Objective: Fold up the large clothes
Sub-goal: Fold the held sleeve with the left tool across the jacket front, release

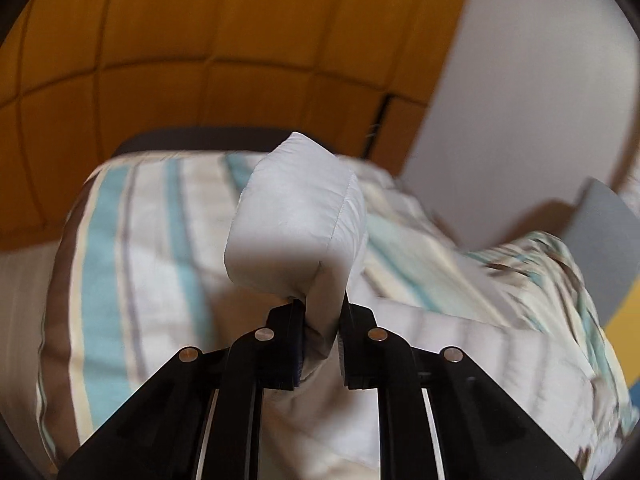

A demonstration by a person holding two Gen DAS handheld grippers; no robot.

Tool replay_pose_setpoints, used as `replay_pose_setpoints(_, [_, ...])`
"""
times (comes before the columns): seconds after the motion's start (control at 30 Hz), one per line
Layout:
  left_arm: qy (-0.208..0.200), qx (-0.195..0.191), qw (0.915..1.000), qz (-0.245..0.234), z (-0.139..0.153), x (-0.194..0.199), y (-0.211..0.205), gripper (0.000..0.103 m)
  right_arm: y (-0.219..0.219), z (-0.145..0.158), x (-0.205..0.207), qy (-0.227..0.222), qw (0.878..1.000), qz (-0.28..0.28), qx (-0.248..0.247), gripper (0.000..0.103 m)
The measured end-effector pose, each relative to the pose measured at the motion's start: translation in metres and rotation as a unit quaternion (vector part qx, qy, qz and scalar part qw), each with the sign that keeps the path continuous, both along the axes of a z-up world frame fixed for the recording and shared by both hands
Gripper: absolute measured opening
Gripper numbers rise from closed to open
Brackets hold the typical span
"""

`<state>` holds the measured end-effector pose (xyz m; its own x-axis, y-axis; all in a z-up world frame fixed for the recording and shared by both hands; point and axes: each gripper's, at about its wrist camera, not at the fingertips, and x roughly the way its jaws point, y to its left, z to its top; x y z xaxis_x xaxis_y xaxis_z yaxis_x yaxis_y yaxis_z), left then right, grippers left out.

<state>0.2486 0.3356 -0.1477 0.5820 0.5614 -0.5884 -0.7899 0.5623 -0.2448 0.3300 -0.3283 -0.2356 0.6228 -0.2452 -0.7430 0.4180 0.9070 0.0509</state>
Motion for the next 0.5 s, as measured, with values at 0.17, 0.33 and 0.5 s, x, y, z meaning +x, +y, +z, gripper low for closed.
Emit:
replay_pose_setpoints(0.17, [-0.008,0.029,0.9957,-0.087,0.017,0.022,-0.061,0.013,0.000,0.000,0.000,0.000,1.000,0.000,0.000,0.075])
replay_pose_setpoints(0.33, [-0.014,0.036,0.9880,-0.149,0.023,0.035,-0.115,0.013,0.000,0.000,0.000,0.000,1.000,0.000,0.000,0.075])
replay_pose_setpoints(0.5, [-0.023,0.035,0.9771,-0.209,0.030,0.044,-0.167,0.013,-0.001,0.000,-0.001,-0.001,1.000,0.000,0.001,0.075])
